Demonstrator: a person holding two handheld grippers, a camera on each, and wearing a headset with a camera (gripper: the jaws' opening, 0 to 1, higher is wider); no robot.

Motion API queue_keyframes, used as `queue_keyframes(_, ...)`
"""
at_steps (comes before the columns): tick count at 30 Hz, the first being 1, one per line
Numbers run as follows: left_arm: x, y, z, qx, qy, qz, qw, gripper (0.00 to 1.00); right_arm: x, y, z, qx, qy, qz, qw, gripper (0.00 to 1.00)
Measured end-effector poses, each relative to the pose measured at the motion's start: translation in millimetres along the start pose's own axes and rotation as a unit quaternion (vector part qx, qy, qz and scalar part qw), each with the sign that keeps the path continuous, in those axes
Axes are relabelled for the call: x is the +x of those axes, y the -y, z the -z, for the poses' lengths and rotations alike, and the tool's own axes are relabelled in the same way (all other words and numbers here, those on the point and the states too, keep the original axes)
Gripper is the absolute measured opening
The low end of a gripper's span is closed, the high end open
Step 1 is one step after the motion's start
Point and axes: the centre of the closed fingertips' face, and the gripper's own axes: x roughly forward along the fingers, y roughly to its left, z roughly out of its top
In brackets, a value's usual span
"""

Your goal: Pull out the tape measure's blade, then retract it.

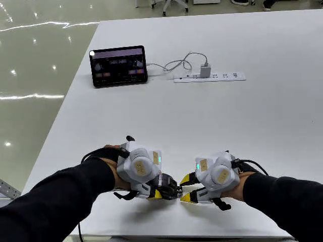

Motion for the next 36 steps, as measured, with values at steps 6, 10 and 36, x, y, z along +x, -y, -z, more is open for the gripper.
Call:
queue_keyframes(6, -0.1, 0.5, 0.6, -0.002, -0.002, 0.000, 1.0000, 0.31, 1.6, 4.4, -0.8, 0.012, 0.006, 0.006, 0.9999, 0.11)
queue_keyframes(10, -1.4, 1.2, 2.1, 0.003, -0.004, -0.003, 1.0000, 0.31, 0.8, 4.0, -0.5, 0.034, 0.000, 0.005, 0.9994, 0.09)
queue_keyframes(36, 0.2, 2.3, 1.9, -0.010, -0.009, -0.008, 0.9999, 0.31, 6.6, 3.5, 6.3, 0.012, -0.025, 0.005, 0.9996, 0.12)
